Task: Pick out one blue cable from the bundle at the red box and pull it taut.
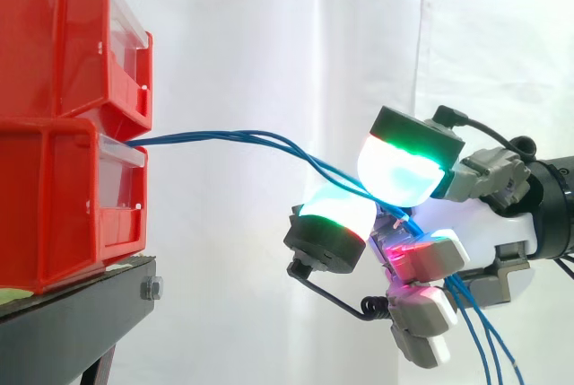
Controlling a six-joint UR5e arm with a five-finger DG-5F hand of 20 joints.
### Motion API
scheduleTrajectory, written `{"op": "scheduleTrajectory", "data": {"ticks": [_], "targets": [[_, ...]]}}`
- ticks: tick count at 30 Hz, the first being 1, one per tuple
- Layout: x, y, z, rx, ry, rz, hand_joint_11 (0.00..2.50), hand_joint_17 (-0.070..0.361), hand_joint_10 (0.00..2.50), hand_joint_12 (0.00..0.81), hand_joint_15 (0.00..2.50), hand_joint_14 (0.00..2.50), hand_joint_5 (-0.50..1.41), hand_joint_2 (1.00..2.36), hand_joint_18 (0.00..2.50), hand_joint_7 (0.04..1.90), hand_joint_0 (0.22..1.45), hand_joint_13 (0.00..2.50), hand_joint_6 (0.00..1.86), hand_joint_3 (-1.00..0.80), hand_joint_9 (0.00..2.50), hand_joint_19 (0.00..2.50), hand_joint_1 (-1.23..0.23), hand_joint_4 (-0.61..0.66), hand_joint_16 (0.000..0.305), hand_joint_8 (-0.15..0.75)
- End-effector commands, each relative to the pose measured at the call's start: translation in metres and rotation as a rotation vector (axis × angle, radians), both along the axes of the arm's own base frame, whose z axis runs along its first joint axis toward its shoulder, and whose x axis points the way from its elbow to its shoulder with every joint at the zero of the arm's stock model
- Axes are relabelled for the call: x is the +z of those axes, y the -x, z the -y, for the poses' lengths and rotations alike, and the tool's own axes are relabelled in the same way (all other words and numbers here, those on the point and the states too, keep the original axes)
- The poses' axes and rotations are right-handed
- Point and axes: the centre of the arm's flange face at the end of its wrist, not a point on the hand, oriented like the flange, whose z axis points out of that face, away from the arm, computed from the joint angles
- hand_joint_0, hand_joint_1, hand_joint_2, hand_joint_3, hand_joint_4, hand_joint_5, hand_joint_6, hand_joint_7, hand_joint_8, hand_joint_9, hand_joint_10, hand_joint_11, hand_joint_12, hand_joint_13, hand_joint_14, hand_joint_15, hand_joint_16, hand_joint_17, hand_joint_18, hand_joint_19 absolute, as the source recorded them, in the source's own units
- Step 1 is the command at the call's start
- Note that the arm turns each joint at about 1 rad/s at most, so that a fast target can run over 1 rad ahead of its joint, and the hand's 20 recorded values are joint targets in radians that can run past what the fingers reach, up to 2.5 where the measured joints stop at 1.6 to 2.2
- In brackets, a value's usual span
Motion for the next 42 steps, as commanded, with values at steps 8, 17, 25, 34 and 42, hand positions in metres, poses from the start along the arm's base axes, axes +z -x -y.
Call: {"op": "scheduleTrajectory", "data": {"ticks": [8,17,25,34,42], "targets": [[-0.0001,-0.0001,0.0001,-0.001,0.0,0.0,0.69,0.104,0.02,0.376,0.58,0.02,-0.09,1.0,1.04,1.15,0.78,1.2,0.95,-0.5,1.4,0.53,-0.92,-0.17,0.046,0.307],[0.001,0.0,0.0003,-0.003,0.0,0.002,0.7,0.102,0.02,0.376,0.58,0.02,-0.08,1.0,1.04,1.19,0.79,1.2,0.94,-0.5,1.42,0.53,-0.94,-0.17,0.045,0.307],[-0.0008,0.0002,0.0003,-0.003,0.0,-0.002,0.69,0.1,0.02,0.375,0.58,0.02,-0.09,1.0,1.0,1.19,0.82,1.18,0.95,-0.5,1.39,0.53,-0.95,-0.19,0.044,0.293],[-0.0001,-0.0001,0.0003,-0.003,0.0,0.0,0.69,0.097,0.02,0.363,0.57,0.02,-0.1,1.0,0.94,1.24,0.84,1.14,0.96,-0.5,1.31,0.51,-0.94,-0.2,0.043,0.264],[0.0,-0.0003,0.0003,-0.003,-0.001,0.001,0.64,0.096,0.02,0.352,0.56,0.02,-0.14,1.0,0.88,1.2,0.85,1.06,0.97,-0.47,1.2,0.51,-0.94,-0.2,0.043,0.234]]}}
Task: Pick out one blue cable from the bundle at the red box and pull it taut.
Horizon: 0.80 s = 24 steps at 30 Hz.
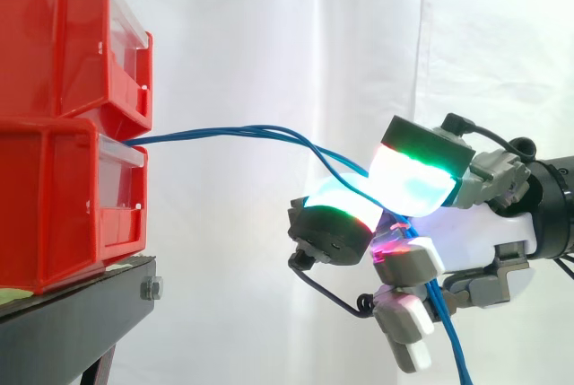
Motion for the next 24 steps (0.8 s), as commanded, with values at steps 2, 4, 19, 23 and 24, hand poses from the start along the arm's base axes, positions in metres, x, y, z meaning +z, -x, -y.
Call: {"op": "scheduleTrajectory", "data": {"ticks": [2,4,19,23,24], "targets": [[-0.001,0.0002,0.0,0.0,-0.002,-0.002,0.63,0.095,0.02,0.351,0.56,0.02,-0.14,1.0,0.88,1.18,0.85,1.05,0.97,-0.47,1.19,0.51,-0.94,-0.2,0.042,0.232],[-0.0003,-0.0001,0.0,0.0,-0.002,0.0,0.64,0.095,0.02,0.35,0.56,0.02,-0.14,1.0,0.87,1.18,0.85,1.04,0.97,-0.47,1.17,0.51,-0.94,-0.2,0.042,0.227],[0.0008,0.0002,0.0008,0.001,-0.003,0.001,0.6,0.097,0.02,0.348,0.53,0.02,-0.16,1.0,0.85,1.09,0.83,0.99,0.97,-0.5,1.08,0.46,-0.94,-0.18,0.043,0.202],[0.0,0.0009,0.002,0.0,-0.003,-0.002,0.6,0.095,0.02,0.349,0.52,0.02,-0.16,1.0,0.85,1.06,0.82,0.98,0.97,-0.5,1.06,0.44,-0.94,-0.17,0.042,0.196],[0.0,0.0007,0.0008,0.001,-0.003,-0.002,0.59,0.095,0.02,0.348,0.51,0.02,-0.16,1.0,0.85,1.05,0.82,0.98,0.97,-0.5,1.05,0.44,-0.94,-0.16,0.042,0.195]]}}
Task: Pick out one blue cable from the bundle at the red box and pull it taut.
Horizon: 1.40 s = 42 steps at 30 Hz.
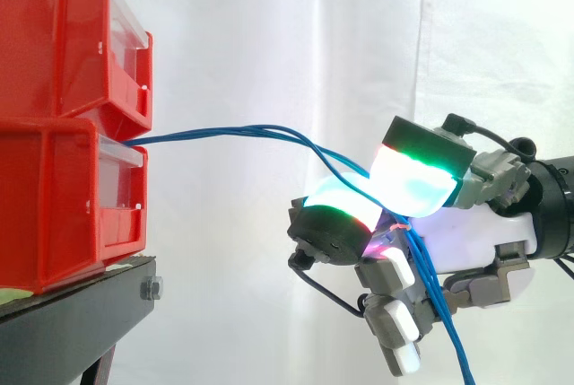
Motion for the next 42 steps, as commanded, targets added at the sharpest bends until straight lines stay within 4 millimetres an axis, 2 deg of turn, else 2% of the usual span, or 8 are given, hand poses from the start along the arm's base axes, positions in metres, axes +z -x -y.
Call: {"op": "scheduleTrajectory", "data": {"ticks": [1,9,15,19,22,26,31,42], "targets": [[-0.0005,-0.0002,0.0001,0.0,0.0,-0.001,0.58,0.095,0.02,0.347,0.52,0.02,-0.16,1.0,0.85,1.04,0.82,0.98,0.97,-0.5,1.05,0.44,-0.94,-0.16,0.042,0.193],[-0.0004,-0.0002,0.001,0.0,0.001,0.001,0.57,0.094,0.02,0.344,0.49,0.02,-0.17,1.0,0.83,0.95,0.8,0.94,0.96,-0.5,1.0,0.4,-0.95,-0.15,0.042,0.183],[0.0008,0.0,0.0011,0.0,0.001,0.002,0.55,0.092,0.02,0.339,0.5,0.02,-0.17,1.0,0.79,1.06,0.83,0.92,0.95,-0.48,0.99,0.43,-0.95,-0.18,0.041,0.181],[0.0008,0.0,0.0011,0.0,0.003,0.002,0.56,0.092,0.02,0.341,0.5,0.02,-0.17,1.0,0.79,1.01,0.83,0.92,0.96,-0.48,0.99,0.44,-0.94,-0.17,0.041,0.18],[-0.0004,-0.0003,-0.0001,0.002,0.003,0.001,0.57,0.093,0.02,0.342,0.5,0.02,-0.17,1.0,0.82,0.86,0.74,0.93,0.96,-0.5,0.98,0.41,-0.95,-0.14,0.041,0.173],[0.0008,-0.0002,0.0001,0.0,0.003,0.002,0.57,0.096,0.02,0.345,0.51,0.02,-0.17,1.0,0.83,0.84,0.59,0.95,0.93,-0.5,1.02,0.45,-0.91,-0.09,0.043,0.194],[-0.0004,-0.0003,0.0001,0.0,0.003,0.001,0.58,0.105,0.02,0.364,0.52,0.02,-0.17,1.0,0.86,0.83,0.53,0.98,0.92,-0.5,1.06,0.47,-0.9,-0.07,0.047,0.216],[-0.0004,-0.0005,-0.0012,0.004,0.003,0.001,0.59,0.101,0.02,0.36,0.54,0.02,-0.14,1.0,0.86,0.87,0.59,1.03,0.87,-0.5,1.2,0.53,-0.64,-0.11,0.045,0.223]]}}
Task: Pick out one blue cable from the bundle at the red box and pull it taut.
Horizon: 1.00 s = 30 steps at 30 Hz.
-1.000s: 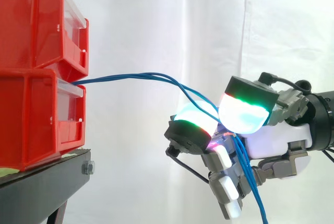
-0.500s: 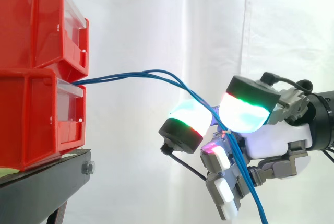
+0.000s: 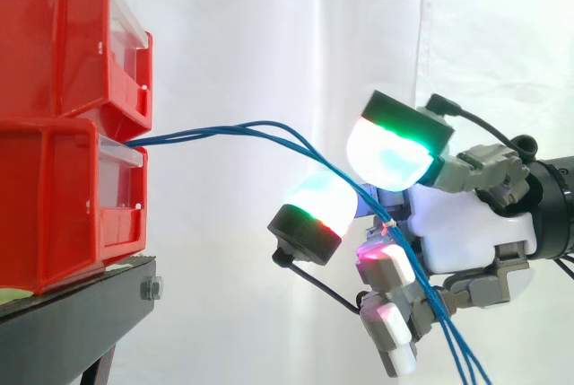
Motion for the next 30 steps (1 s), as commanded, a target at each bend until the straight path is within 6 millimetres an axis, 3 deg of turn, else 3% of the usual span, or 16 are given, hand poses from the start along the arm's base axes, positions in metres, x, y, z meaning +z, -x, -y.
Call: {"op": "scheduleTrajectory", "data": {"ticks": [1,17,30], "targets": [[0.0,0.0,0.0,0.002,0.0,0.0,0.59,0.101,0.02,0.362,0.54,0.02,-0.14,1.0,0.86,0.87,0.59,1.03,0.87,-0.5,1.2,0.53,-0.64,-0.12,0.045,0.22],[-0.002,0.004,-0.003,0.035,0.028,-0.027,0.62,0.108,0.02,0.379,0.57,0.02,-0.17,1.0,0.87,0.83,0.56,1.07,0.86,-0.5,1.2,0.54,-0.66,-0.04,0.048,0.257],[-0.006,0.01,-0.001,0.053,0.022,-0.072,0.88,0.113,0.02,0.369,0.88,0.03,-0.2,1.0,0.93,0.75,0.54,1.24,0.88,-0.5,1.21,0.62,-0.66,0.01,0.05,0.25]]}}
